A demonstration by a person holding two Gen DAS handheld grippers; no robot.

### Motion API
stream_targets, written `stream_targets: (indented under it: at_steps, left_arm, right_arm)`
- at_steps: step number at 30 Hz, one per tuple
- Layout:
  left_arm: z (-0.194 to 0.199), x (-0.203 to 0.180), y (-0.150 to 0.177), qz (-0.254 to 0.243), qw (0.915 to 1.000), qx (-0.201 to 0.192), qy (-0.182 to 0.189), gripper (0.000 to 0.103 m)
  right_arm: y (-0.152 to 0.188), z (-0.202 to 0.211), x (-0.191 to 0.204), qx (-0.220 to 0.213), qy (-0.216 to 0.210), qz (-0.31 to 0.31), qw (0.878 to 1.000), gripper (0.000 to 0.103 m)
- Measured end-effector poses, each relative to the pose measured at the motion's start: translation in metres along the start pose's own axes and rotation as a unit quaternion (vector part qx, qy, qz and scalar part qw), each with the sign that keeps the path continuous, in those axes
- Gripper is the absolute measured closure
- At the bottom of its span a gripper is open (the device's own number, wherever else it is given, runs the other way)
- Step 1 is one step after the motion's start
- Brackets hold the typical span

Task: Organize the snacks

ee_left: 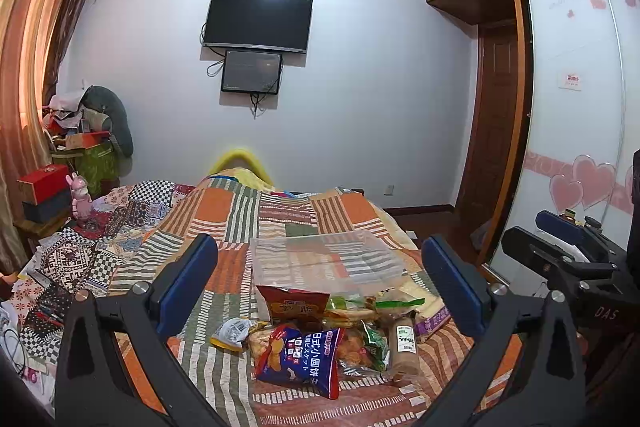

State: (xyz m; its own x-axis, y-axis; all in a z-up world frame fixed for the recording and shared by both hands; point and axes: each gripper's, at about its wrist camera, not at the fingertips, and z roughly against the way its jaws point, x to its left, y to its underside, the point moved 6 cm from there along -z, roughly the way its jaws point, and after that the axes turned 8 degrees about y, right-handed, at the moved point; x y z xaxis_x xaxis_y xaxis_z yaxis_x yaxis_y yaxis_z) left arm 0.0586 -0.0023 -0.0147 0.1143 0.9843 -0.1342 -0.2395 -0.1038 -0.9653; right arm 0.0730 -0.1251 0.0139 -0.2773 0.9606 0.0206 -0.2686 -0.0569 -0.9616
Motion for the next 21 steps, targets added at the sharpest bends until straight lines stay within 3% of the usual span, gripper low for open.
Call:
stream_targets:
  at_steps: [21]
  left_arm:
    - [0.0038, -0.0007, -0.0042, 0.002, 1.0, -0.005, 0.001, 0.0]
  right_arm:
    - [-0.0004, 0.0033, 0.0014, -0.006, -0.002, -0.002, 1.0, 0.0]
